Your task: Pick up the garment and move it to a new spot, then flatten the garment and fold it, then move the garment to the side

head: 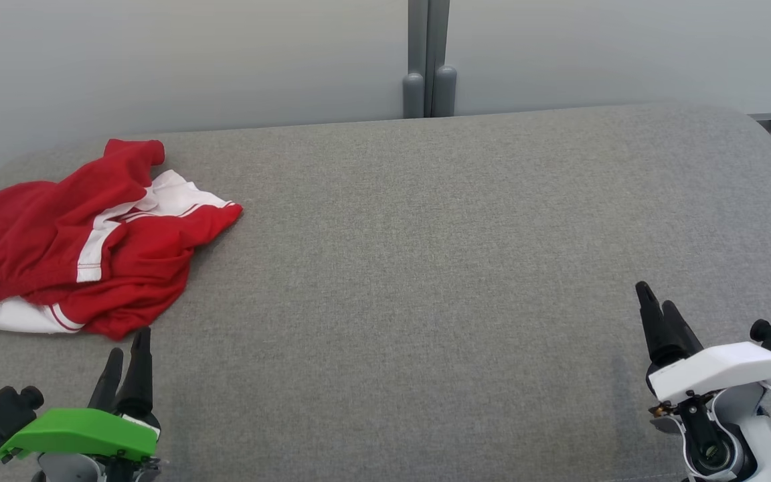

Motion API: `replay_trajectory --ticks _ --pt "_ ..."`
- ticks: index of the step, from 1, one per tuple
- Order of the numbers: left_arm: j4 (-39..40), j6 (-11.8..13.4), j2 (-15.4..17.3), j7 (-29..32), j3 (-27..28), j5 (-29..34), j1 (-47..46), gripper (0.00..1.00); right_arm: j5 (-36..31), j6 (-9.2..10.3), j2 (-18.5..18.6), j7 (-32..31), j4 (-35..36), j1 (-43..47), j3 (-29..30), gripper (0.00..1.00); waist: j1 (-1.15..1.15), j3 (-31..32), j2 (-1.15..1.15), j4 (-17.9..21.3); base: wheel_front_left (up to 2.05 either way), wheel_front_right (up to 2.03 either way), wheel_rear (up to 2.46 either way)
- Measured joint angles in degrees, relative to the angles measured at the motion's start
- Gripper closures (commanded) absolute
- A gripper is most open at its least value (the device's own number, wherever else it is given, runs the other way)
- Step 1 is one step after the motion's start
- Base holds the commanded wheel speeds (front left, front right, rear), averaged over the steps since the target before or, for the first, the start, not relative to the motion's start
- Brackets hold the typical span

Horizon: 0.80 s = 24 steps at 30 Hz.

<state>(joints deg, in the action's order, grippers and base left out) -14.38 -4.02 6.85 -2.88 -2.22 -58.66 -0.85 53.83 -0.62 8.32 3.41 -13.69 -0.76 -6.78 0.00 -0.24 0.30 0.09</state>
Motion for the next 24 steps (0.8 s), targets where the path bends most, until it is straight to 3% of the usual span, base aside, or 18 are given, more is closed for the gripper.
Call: replay_trajectory --ticks 24 --pt "1.7 1.0 1.8 -4.5 -2.1 18.6 1.5 0.0 -17.0 2.85 2.6 4.2 0.2 0.1 -3.3 0.0 0.0 0.1 0.0 0.4 0.0 0.0 0.0"
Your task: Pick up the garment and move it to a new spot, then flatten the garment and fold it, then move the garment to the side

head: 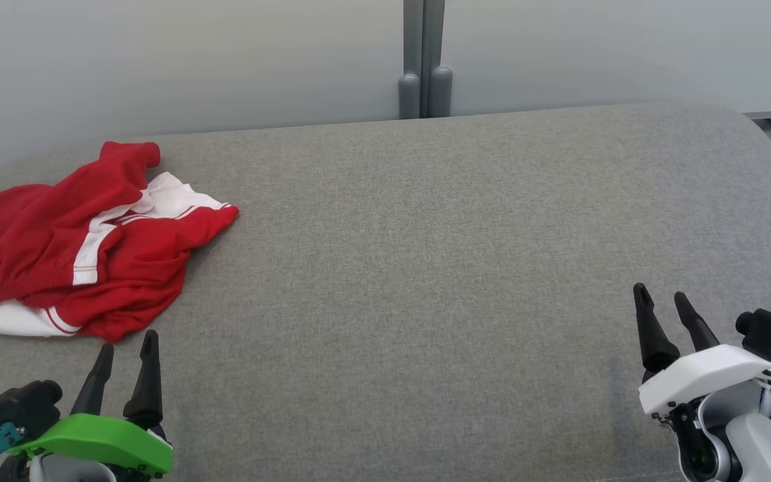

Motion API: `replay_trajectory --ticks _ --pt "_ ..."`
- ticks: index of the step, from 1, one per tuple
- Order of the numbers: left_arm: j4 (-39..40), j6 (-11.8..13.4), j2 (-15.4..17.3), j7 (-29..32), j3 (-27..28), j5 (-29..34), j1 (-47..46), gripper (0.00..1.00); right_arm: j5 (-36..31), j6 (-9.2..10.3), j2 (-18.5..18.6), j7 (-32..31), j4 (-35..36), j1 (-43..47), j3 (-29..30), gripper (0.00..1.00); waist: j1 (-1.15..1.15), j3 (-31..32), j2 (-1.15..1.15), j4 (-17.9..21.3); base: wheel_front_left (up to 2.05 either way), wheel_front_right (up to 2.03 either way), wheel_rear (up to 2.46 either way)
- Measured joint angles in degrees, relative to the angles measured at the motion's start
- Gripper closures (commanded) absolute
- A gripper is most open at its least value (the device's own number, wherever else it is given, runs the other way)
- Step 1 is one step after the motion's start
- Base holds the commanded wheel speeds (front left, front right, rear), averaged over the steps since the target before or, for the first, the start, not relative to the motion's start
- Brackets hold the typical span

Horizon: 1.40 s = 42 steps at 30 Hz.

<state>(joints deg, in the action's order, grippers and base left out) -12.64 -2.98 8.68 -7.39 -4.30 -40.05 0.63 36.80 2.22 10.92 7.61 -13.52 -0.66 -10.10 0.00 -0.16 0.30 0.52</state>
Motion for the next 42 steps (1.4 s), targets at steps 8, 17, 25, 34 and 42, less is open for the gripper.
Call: replay_trajectory --ticks 8,17,25,34,42 --pt "0.8 0.0 0.7 -1.7 -0.5 7.1 0.6 0.0 -6.5 0.93 1.1 1.5 0.1 0.0 -1.5 0.0 0.0 -0.1 0.0 0.3 0.0 0.0 0.0" --pt "0.9 0.0 1.2 -3.4 -0.5 13.7 1.5 0.0 -12.7 1.44 2.2 3.2 -0.2 0.0 -2.3 0.0 0.0 -0.1 0.0 0.7 0.0 0.0 0.0" --pt "0.8 0.0 1.4 -4.9 0.2 19.2 2.0 0.0 -17.6 1.53 3.0 4.5 -0.1 0.3 -2.9 0.0 0.0 -0.1 0.0 0.9 0.0 0.0 0.0" --pt "1.1 0.0 1.6 -6.6 0.6 25.8 3.1 0.0 -23.8 2.43 3.1 6.3 2.1 1.2 -2.3 0.0 0.0 0.0 0.0 1.1 0.0 0.0 0.0" --pt "1.2 -0.4 1.6 -7.0 1.4 27.5 3.2 0.0 -24.7 2.29 2.3 6.7 2.5 1.9 -1.2 0.0 0.0 -0.2 0.0 1.2 0.0 0.0 0.0"
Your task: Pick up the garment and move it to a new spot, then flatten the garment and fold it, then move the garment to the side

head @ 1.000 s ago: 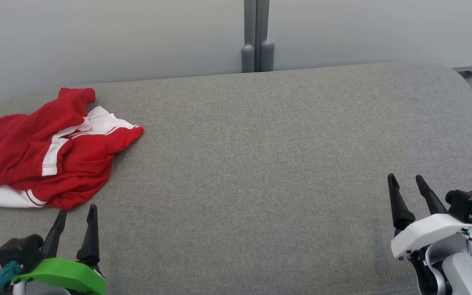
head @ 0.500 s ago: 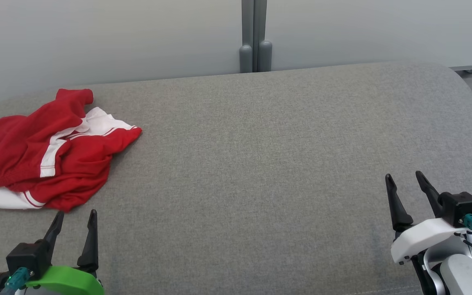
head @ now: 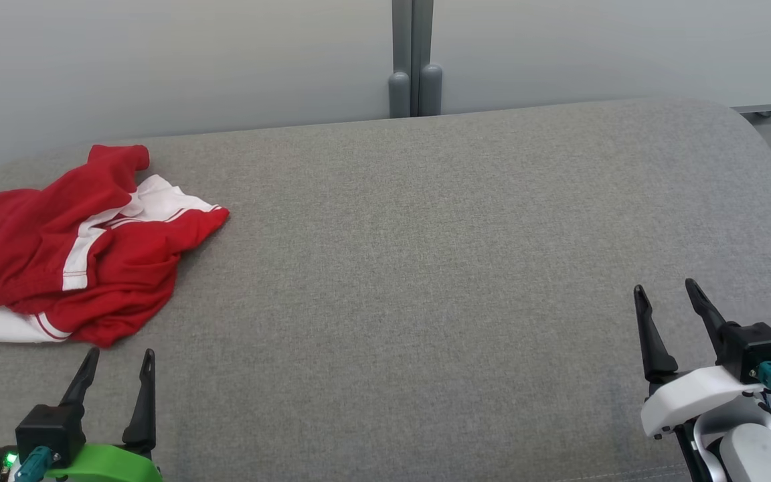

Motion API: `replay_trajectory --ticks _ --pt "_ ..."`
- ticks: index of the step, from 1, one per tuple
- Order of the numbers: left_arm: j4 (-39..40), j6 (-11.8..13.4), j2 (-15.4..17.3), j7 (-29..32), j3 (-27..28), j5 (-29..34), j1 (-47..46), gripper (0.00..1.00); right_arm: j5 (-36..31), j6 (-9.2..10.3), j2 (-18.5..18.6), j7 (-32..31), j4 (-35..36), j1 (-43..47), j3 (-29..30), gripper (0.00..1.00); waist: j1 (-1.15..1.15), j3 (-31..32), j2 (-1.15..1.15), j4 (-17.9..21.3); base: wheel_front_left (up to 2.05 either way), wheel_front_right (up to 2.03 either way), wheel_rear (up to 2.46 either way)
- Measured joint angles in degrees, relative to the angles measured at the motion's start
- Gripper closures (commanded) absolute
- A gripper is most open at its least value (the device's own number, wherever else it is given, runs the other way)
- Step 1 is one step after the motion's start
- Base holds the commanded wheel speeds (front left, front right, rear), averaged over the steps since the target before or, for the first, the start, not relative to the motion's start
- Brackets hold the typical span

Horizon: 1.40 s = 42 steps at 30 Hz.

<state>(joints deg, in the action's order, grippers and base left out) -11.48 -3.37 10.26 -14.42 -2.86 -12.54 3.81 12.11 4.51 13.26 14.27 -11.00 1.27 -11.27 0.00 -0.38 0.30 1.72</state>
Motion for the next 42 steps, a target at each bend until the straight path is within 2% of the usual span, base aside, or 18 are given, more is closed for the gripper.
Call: replay_trajectory --ticks 13,19,26,33,42 --pt "-0.8 -1.2 -0.5 0.0 1.3 0.0 0.0 0.0 -0.7 -1.92 -0.5 0.0 0.7 0.6 2.0 0.0 0.0 -0.3 0.0 -0.1 0.0 0.0 0.0" --pt "-1.6 -1.5 -2.4 0.0 1.6 -0.5 0.0 0.0 -1.9 -3.02 -0.5 0.0 1.4 0.8 1.8 0.0 0.0 -0.4 0.0 -1.7 0.0 0.0 0.0" --pt "-2.8 -1.6 -2.9 0.0 5.3 -1.6 0.2 0.0 -2.8 -5.2 -0.6 0.0 1.3 1.4 0.8 0.0 0.0 -0.1 0.0 -5.6 0.0 0.0 0.0" --pt "-2.8 -0.6 -3.1 0.0 9.7 -2.9 2.9 0.0 -4.6 -7.54 -1.2 0.1 0.9 -0.2 -2.0 0.0 0.0 0.4 0.0 -10.4 0.0 0.0 0.0" --pt "-3.3 -1.2 -3.2 0.0 9.9 -2.8 3.3 0.0 -4.7 -7.51 -2.6 0.1 0.4 -0.7 -1.7 0.0 0.0 1.3 0.0 -17.1 0.0 0.0 0.0"
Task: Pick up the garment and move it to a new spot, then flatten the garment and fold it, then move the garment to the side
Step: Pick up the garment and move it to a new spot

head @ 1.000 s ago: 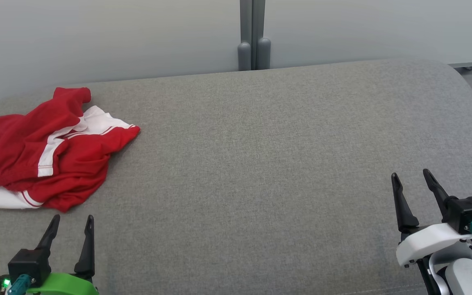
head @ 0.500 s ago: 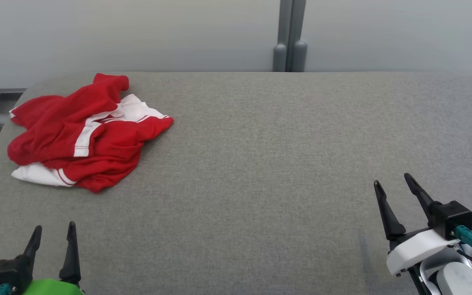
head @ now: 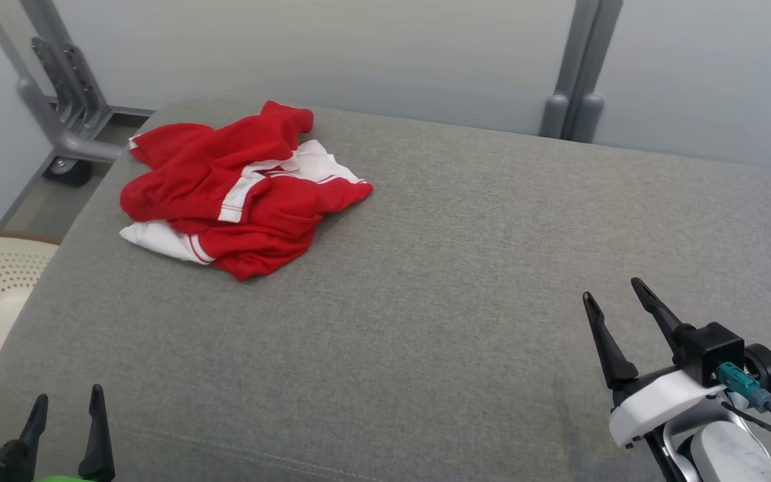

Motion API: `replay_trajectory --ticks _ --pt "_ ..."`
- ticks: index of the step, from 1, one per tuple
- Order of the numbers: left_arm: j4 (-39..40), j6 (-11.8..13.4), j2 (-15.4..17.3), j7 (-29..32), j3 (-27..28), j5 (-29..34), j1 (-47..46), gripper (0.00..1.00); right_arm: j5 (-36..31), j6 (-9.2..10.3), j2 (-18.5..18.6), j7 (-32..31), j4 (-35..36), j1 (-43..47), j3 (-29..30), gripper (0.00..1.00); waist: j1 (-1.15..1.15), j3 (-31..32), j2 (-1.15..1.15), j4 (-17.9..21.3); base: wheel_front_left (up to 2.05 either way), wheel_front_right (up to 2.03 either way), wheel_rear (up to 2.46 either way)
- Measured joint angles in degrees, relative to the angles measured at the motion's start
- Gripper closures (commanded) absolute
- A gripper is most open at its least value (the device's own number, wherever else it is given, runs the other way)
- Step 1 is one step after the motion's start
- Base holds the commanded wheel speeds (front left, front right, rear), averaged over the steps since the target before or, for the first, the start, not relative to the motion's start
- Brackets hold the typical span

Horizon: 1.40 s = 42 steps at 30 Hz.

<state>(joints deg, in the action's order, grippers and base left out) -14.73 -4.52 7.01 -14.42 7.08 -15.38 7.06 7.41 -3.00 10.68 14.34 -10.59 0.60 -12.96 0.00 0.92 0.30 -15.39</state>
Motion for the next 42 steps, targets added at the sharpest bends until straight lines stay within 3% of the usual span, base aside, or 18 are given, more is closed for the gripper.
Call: replay_trajectory --ticks 6,12,17,29,35,42 --pt "0.1 0.0 -0.1 0.0 2.7 -0.6 0.1 0.0 -0.9 -0.63 -1.3 0.0 -0.2 -0.1 -1.8 0.0 0.0 0.4 0.0 -2.8 0.0 0.0 0.0" --pt "0.0 -0.8 -0.3 0.0 3.6 -3.2 -0.3 0.0 -1.5 -0.62 -1.6 0.0 0.9 -0.1 -1.8 0.0 0.0 -1.3 0.0 -2.8 0.0 0.0 0.0" --pt "-1.8 -1.6 -0.2 1.2 1.9 -6.2 -7.7 0.0 -2.3 -0.63 -1.0 0.0 2.2 -0.2 -1.7 0.0 0.0 -4.4 0.0 -2.1 0.0 0.0 0.0" --pt "-5.2 -2.6 8.5 15.8 -5.1 -5.6 -30.6 0.0 -4.9 -1.78 -0.6 0.2 6.4 -2.4 -5.6 0.0 0.0 -12.9 0.0 0.6 0.0 0.0 0.0" --pt "-9.5 -2.6 9.1 20.5 -3.8 -9.5 -37.1 0.0 -6.1 -1.79 0.3 0.2 8.5 -2.6 -6.1 0.0 0.0 -17.1 0.0 2.9 0.0 0.0 0.0" --pt "-13.2 -2.6 12.1 22.5 -0.3 -12.5 -41.0 0.0 -7.9 -1.8 1.4 0.3 12.1 -6.3 -5.7 0.0 0.0 -22.3 0.0 6.1 0.0 0.0 0.0"
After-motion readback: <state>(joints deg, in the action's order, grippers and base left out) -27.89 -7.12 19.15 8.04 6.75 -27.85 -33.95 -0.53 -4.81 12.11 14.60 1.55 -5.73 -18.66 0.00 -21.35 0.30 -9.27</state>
